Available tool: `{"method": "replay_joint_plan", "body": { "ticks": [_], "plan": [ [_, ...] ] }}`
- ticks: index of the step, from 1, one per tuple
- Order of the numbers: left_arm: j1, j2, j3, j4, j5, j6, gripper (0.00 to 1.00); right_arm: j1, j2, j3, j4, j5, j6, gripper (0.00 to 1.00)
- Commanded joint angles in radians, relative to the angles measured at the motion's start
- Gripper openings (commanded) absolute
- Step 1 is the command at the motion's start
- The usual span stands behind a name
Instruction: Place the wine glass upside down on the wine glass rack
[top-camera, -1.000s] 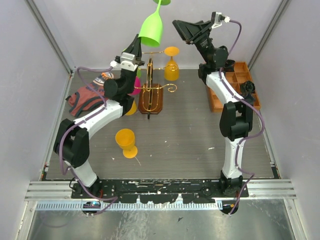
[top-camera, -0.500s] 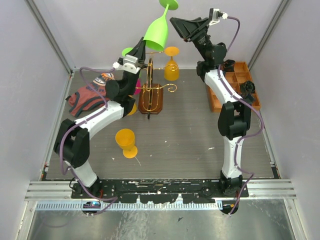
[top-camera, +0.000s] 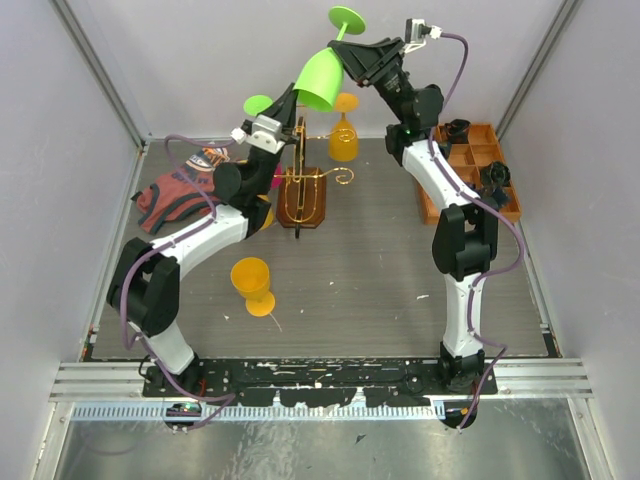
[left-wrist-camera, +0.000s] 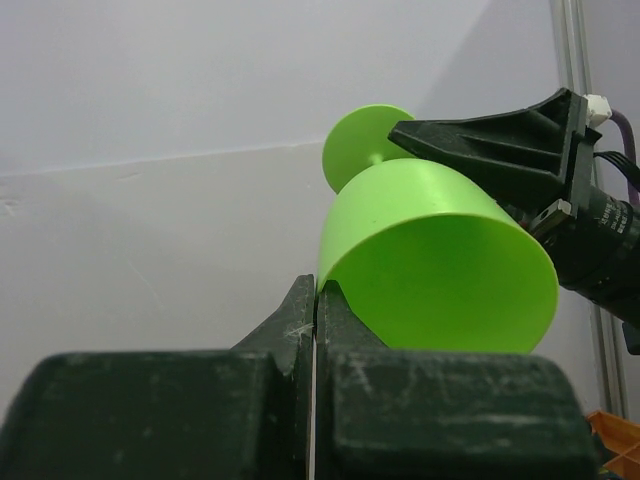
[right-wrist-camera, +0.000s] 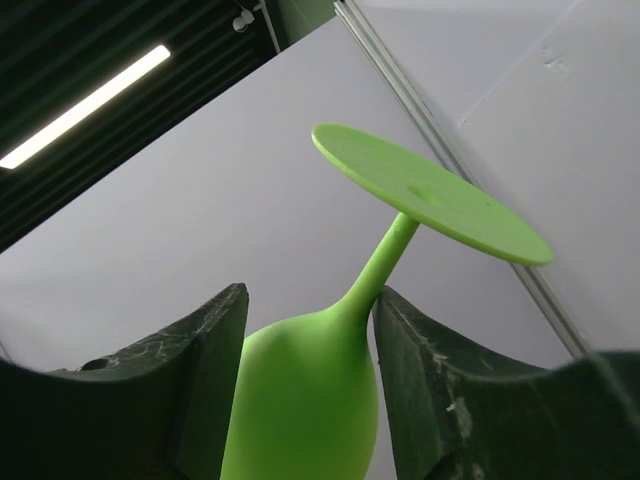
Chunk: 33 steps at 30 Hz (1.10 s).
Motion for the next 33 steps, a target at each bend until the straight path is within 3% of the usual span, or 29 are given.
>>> {"method": "replay_joint_plan", "body": {
  "ticks": [1, 9, 11, 13, 17, 20, 27, 33],
  "plan": [
    [-0.004, -0.039, -0.013, 0.032, 0.017, -0.009, 0.00, 0.010, -0.005, 0.042, 0.030, 0.004, -0.024, 0.55],
    [-0.004, -0.042, -0.015, 0.030, 0.000, 0.009, 0.00, 0.017, -0.006, 0.039, 0.038, 0.013, -0.041, 0.20],
    [-0.004, -0.040, -0.016, 0.028, 0.006, 0.011, 0.06, 0.018, -0.006, 0.038, 0.041, 0.017, -0.048, 0.09],
    [-0.004, -0.043, -0.018, 0.020, 0.019, 0.017, 0.20, 0.017, -0.008, 0.037, 0.045, 0.021, -0.058, 0.01],
    [-0.004, -0.058, -0.050, -0.011, 0.053, 0.027, 0.50, 0.017, -0.020, 0.039, 0.021, 0.027, -0.125, 0.01],
    [-0.004, -0.088, -0.098, -0.028, 0.044, 0.029, 0.64, 0.014, -0.040, 0.047, -0.021, 0.027, -0.218, 0.01],
    [-0.004, -0.204, -0.184, -0.187, 0.016, 0.044, 0.71, -0.032, -0.107, 0.022, -0.158, 0.037, -0.485, 0.01],
    [0.009, -0.263, -0.018, -0.524, -0.085, 0.032, 0.75, -0.081, -0.259, -0.197, -0.260, 0.034, -0.781, 0.01]
  ]
}}
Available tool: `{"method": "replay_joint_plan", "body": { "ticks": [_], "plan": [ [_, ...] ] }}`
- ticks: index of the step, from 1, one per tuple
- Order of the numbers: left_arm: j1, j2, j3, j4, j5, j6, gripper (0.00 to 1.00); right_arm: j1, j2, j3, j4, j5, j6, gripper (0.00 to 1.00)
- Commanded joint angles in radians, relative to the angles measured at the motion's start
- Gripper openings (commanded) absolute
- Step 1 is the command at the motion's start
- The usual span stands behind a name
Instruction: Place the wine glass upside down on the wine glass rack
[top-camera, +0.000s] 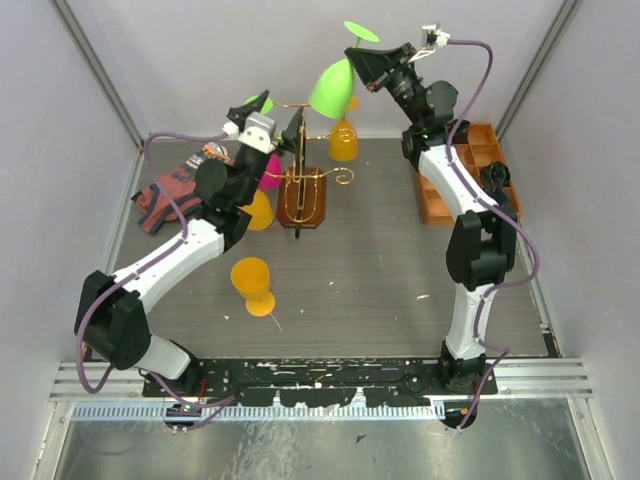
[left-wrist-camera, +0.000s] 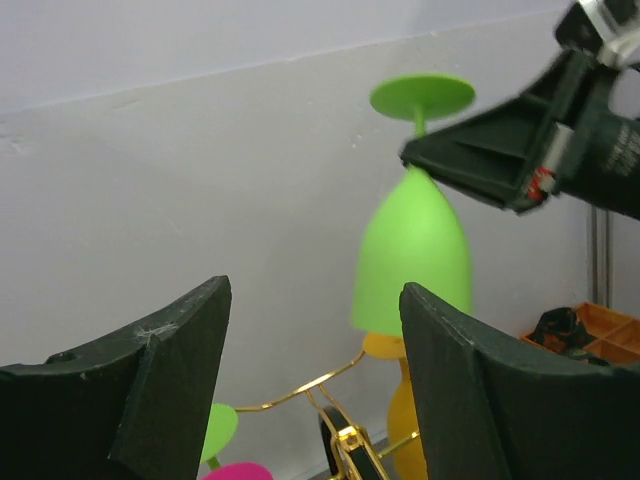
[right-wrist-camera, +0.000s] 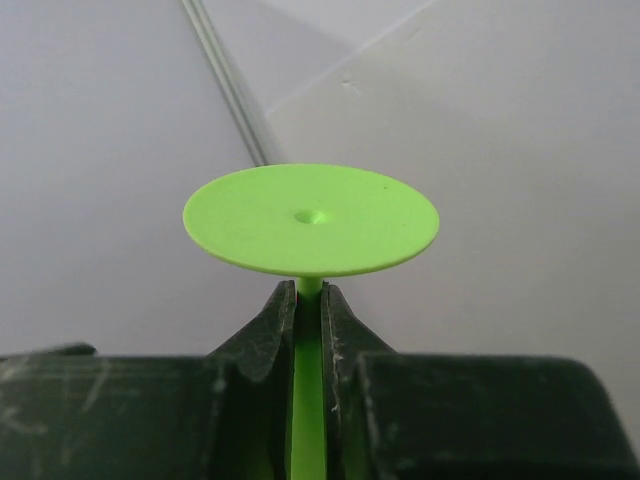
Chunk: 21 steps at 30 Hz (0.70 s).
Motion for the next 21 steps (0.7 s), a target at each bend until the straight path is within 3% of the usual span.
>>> {"method": "replay_joint_plan", "body": {
  "ticks": [1, 7, 14, 17, 21],
  "plan": [
    [0.019, -0.041, 0.167, -0.272, -0.089, -0.009, 0.76, -0.044, -0.198, -0.132, -0.088, -0.003, -0.314, 0.01],
    [0.109, -0.005, 0.343, -0.462, -0.112, -0.108, 0.76, -0.128, -0.346, -0.342, -0.191, 0.018, -0.432, 0.01],
    [0.174, 0.032, 0.368, -0.457, -0.086, -0.156, 0.76, -0.143, -0.481, -0.522, -0.403, 0.045, -0.743, 0.01],
    [0.181, 0.052, 0.375, -0.458, -0.082, -0.155, 0.76, -0.143, -0.530, -0.645, -0.358, 0.025, -0.791, 0.01],
    [0.186, 0.075, 0.392, -0.458, -0.071, -0.153, 0.76, -0.139, -0.552, -0.820, -0.146, -0.032, -0.762, 0.01]
  ]
}}
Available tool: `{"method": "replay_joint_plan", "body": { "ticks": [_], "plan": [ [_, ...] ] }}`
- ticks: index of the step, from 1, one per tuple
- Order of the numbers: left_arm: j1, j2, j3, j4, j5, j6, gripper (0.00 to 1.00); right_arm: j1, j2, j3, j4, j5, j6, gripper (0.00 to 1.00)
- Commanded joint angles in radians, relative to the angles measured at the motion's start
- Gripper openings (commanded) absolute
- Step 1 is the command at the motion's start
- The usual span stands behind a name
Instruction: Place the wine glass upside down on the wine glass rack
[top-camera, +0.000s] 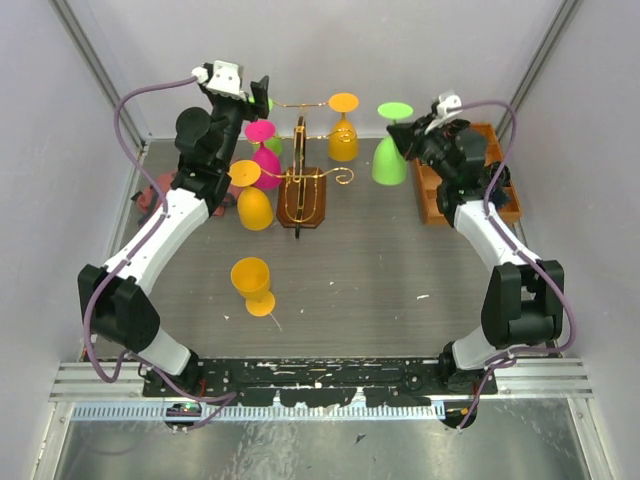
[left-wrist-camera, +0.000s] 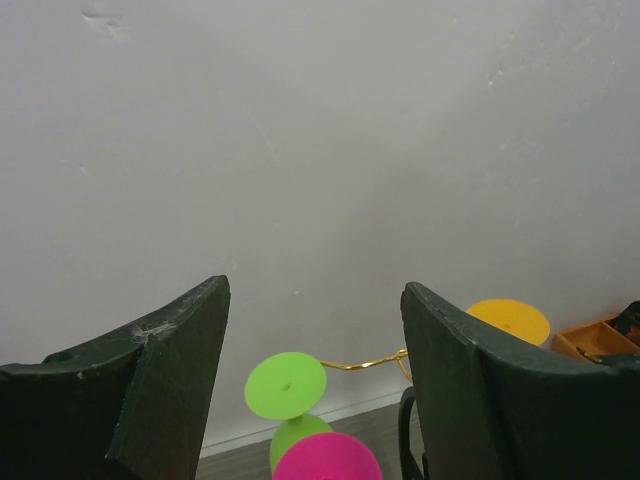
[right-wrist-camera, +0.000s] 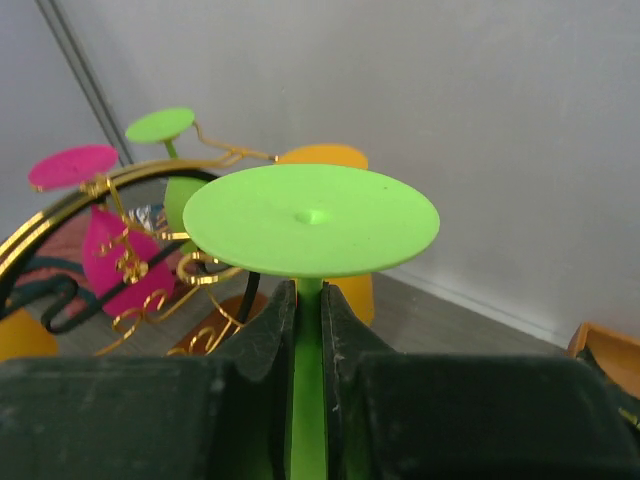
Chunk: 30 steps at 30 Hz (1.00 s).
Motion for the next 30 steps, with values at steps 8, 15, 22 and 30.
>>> {"method": "replay_joint_plan", "body": {
  "ticks": [8, 15, 22, 30],
  "plan": [
    [0.010, 0.046, 0.076, -0.019, 0.018, 0.000, 0.76, 0.066, 0.021, -0.206, 0.430, -0.106, -0.033, 0.00],
    [0.010, 0.058, 0.084, -0.028, 0.015, 0.017, 0.76, 0.124, 0.100, -0.202, 0.485, -0.137, -0.066, 0.01],
    [0.010, 0.057, 0.077, -0.030, -0.005, 0.034, 0.76, 0.143, 0.154, -0.195, 0.526, -0.142, -0.058, 0.00],
    [0.009, 0.062, 0.075, -0.032, -0.010, 0.037, 0.76, 0.152, 0.220, -0.166, 0.632, -0.108, -0.012, 0.01]
  ]
}}
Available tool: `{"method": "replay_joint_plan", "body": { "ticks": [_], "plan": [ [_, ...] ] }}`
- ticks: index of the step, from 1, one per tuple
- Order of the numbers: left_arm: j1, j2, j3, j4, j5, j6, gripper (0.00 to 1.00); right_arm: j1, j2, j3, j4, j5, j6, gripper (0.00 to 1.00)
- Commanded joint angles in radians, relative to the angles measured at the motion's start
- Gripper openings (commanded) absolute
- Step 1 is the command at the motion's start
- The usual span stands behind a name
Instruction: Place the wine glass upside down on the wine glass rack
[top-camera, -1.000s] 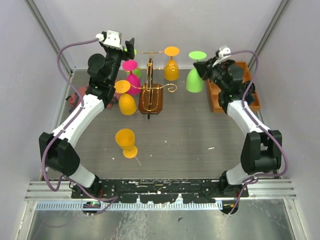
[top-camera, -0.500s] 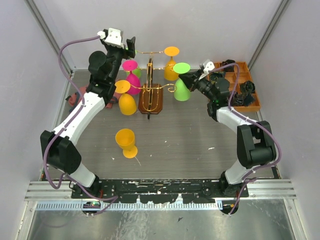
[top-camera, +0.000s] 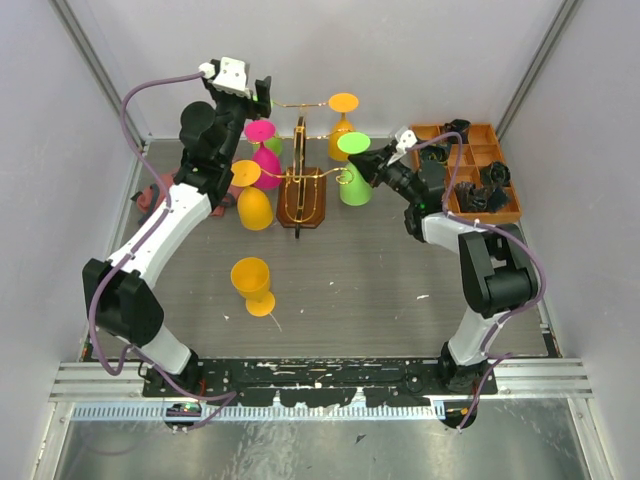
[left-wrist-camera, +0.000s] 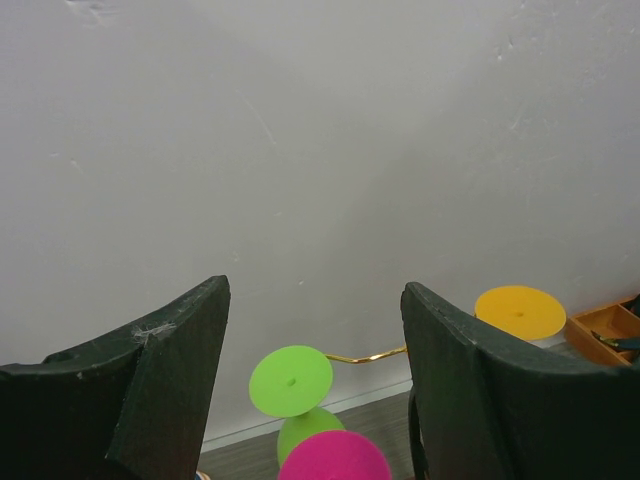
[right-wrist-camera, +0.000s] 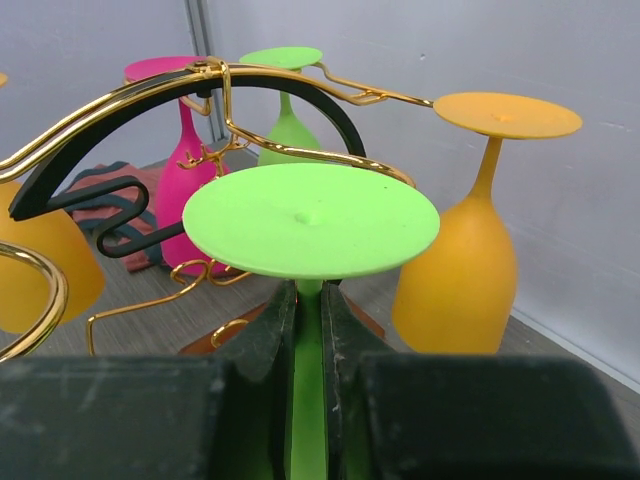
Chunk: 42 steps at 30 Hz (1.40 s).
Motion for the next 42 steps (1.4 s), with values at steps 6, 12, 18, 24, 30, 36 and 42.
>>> {"method": "replay_joint_plan", "body": {
  "ticks": [6, 12, 18, 24, 30, 36, 42],
  "plan": [
    [0.005, 0.009, 0.021, 0.021, -0.027, 0.016, 0.76, 0.017, 0.048, 0.101, 0.120, 0.001, 0.021, 0.01],
    [0.005, 0.011, 0.021, 0.021, -0.030, 0.021, 0.76, 0.026, 0.097, 0.143, 0.143, -0.002, 0.042, 0.01],
    [0.006, 0.014, 0.028, 0.022, -0.030, 0.031, 0.76, 0.035, 0.137, 0.171, 0.160, -0.003, 0.062, 0.01],
    [0.006, 0.019, 0.031, 0.021, -0.026, 0.028, 0.76, 0.044, 0.161, 0.200, 0.160, 0.017, 0.064, 0.01],
    [0.005, 0.017, 0.029, 0.015, -0.024, 0.028, 0.76, 0.048, 0.179, 0.227, 0.140, 0.081, 0.078, 0.01],
    [0.005, 0.019, 0.030, 0.013, -0.024, 0.029, 0.76, 0.048, 0.183, 0.235, 0.118, 0.132, 0.073, 0.01],
    [0.005, 0.019, 0.028, 0.010, -0.022, 0.029, 0.76, 0.049, 0.164, 0.211, 0.079, 0.235, 0.027, 0.01]
  ]
}}
